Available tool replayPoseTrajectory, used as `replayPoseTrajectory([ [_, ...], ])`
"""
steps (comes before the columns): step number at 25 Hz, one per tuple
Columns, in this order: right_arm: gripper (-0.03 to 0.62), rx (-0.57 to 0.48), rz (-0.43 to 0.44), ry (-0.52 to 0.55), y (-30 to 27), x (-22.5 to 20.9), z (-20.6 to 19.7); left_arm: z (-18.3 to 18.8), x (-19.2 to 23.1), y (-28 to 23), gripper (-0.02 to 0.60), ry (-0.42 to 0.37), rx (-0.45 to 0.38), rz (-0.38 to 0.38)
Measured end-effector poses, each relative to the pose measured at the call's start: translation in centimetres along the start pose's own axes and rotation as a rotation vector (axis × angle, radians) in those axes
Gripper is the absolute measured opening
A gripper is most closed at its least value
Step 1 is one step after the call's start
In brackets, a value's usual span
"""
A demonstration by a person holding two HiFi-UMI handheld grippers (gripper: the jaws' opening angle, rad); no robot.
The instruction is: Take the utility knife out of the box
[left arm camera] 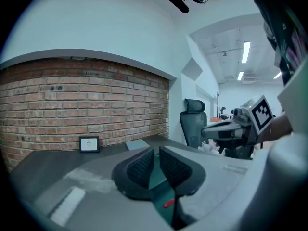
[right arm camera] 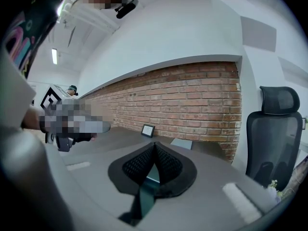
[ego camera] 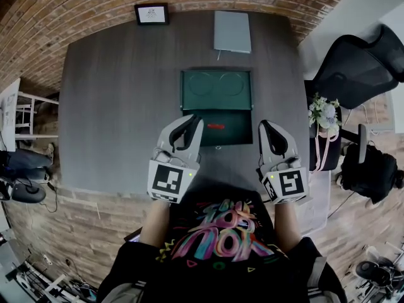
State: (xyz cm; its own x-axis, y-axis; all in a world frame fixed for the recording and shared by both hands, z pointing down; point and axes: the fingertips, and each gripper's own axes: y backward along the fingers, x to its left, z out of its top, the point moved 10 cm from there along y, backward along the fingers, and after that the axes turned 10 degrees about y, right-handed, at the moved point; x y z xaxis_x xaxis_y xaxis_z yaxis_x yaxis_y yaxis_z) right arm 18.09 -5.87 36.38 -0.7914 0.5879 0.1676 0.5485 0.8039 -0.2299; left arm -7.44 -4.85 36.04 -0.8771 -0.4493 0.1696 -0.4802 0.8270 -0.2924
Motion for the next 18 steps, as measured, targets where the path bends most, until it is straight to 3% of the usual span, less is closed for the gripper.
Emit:
replayPoseTrajectory([
  [3,-0.002,0.004,-0.009,-0.005,0.0,0.0,-0.3,-0.6,0.1,-0.8,0.051,-0.057,0.036,-0.038],
  [18,-0.002,0.051,-0.06,-0.03,0.9,0.2,-1.7,-6.2,0.4,-5.2,0.147,-0.124,0.348,-0.195],
])
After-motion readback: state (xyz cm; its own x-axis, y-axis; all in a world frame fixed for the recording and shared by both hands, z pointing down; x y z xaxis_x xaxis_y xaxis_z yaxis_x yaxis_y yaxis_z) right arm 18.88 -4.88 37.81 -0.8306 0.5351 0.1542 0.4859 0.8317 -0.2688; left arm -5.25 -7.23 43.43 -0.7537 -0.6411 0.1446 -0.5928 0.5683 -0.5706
